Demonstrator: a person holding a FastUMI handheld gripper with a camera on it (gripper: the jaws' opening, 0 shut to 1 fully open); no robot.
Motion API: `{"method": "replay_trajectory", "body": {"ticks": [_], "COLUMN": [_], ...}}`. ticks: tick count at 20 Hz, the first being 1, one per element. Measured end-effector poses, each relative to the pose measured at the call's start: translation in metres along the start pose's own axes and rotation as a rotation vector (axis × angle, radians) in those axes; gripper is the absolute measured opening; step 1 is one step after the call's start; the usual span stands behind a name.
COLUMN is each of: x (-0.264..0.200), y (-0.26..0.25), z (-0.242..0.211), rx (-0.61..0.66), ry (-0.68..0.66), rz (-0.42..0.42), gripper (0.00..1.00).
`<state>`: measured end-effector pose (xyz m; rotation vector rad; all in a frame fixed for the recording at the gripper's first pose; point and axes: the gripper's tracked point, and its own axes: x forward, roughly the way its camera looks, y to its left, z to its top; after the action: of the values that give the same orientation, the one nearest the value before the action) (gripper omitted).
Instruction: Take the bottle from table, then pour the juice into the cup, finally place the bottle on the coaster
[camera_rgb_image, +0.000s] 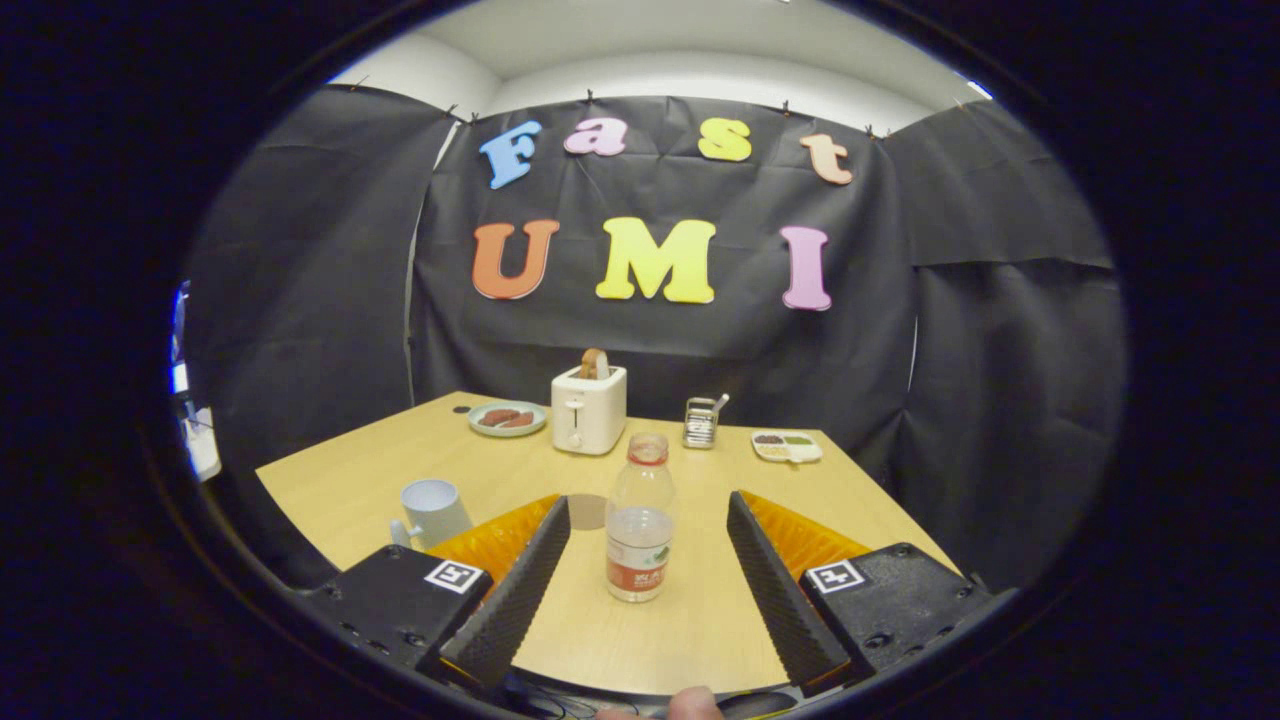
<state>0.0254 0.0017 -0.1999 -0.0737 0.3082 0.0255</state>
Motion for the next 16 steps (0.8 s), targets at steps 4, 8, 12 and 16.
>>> {"method": "replay_trajectory", "body": {"ticks": [4, 8, 12, 16], "x": [0.025, 0.052, 0.078, 0.104], "y": [0.006, 0.01, 0.004, 0.007], "z": [-0.028, -0.051, -0.067, -0.075], "rx": [-0.013, 0.023, 0.095, 0.138], "ry": [0.069, 0.158, 0.222, 0.243], "rz": [0.004, 0.01, -0.008, -0.02], "gripper": [1.0, 1.0, 1.0, 1.0]}}
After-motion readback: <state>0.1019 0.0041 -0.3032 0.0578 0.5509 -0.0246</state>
